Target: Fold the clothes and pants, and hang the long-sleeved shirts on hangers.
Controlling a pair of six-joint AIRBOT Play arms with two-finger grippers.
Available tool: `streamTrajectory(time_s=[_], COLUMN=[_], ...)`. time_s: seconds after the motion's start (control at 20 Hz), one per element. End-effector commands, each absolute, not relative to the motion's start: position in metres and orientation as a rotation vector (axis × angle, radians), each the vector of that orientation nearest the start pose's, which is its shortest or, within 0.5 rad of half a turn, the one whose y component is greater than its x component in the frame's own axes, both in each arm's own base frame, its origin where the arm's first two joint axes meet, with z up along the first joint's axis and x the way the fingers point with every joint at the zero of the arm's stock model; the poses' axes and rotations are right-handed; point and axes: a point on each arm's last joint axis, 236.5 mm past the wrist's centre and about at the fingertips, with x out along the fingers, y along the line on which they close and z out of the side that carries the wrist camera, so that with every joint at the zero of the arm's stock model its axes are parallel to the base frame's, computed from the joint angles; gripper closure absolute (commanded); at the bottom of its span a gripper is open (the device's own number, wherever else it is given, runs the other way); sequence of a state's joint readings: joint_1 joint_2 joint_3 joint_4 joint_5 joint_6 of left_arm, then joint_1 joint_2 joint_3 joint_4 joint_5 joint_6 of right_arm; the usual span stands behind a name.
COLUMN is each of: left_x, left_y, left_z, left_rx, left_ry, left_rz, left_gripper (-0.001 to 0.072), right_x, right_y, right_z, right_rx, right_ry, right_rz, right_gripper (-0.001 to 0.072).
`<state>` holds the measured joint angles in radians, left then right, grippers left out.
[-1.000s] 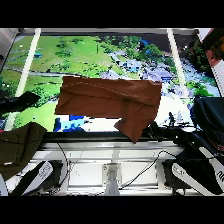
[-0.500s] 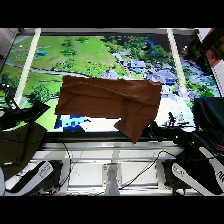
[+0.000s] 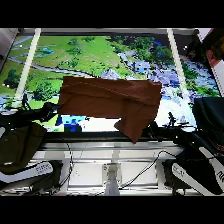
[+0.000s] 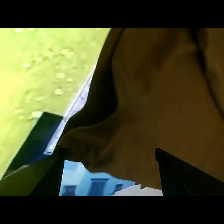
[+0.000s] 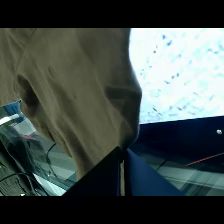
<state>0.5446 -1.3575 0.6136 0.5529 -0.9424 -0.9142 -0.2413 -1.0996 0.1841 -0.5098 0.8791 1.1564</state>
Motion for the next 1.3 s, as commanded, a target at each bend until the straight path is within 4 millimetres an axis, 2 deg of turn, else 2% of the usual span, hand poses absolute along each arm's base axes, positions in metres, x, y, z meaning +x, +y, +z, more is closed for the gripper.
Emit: streamTrajectory(time_s=[0.0, 0.25, 0.35, 0.45, 0.65, 0.95, 1.1, 1.25], left_x=[0.339, 0.340, 0.350, 0.358, 0.358, 0.353, 0.332, 0.324], left_y=[0.019, 0.016, 0.021, 0.029, 0.043, 0.040, 0.051, 0.048], left_z=[-0.116, -0.112, -0.095, -0.074, -0.047, -0.067, -0.086, -0.093], left_rx=[-0.882, -0.881, -0.869, -0.784, -0.605, -0.618, -0.489, -0.488], left_ry=[1.113, 1.114, 1.083, 1.061, 1.048, 1.105, 1.201, 1.227], left_rz=[-0.098, -0.118, -0.146, -0.178, -0.194, -0.201, -0.193, -0.196], left_gripper=[0.0071, 0.0071, 0.0071, 0.0071, 0.0070, 0.0070, 0.0070, 0.0070], right_x=[0.233, 0.233, 0.232, 0.233, 0.233, 0.232, 0.233, 0.233], right_y=[0.079, 0.079, 0.079, 0.079, 0.079, 0.079, 0.077, 0.077], right_z=[-0.150, -0.150, -0.150, -0.150, -0.150, -0.150, -0.150, -0.150], right_rx=[0.987, 0.988, 0.988, 0.988, 0.988, 0.988, 0.985, 0.985], right_ry=[1.274, 1.273, 1.274, 1.273, 1.273, 1.273, 1.269, 1.269], right_rz=[-0.024, -0.024, -0.023, -0.024, -0.024, -0.024, -0.029, -0.029], right_gripper=[0.0694, 0.0693, 0.0693, 0.0693, 0.0693, 0.0693, 0.0693, 0.0693])
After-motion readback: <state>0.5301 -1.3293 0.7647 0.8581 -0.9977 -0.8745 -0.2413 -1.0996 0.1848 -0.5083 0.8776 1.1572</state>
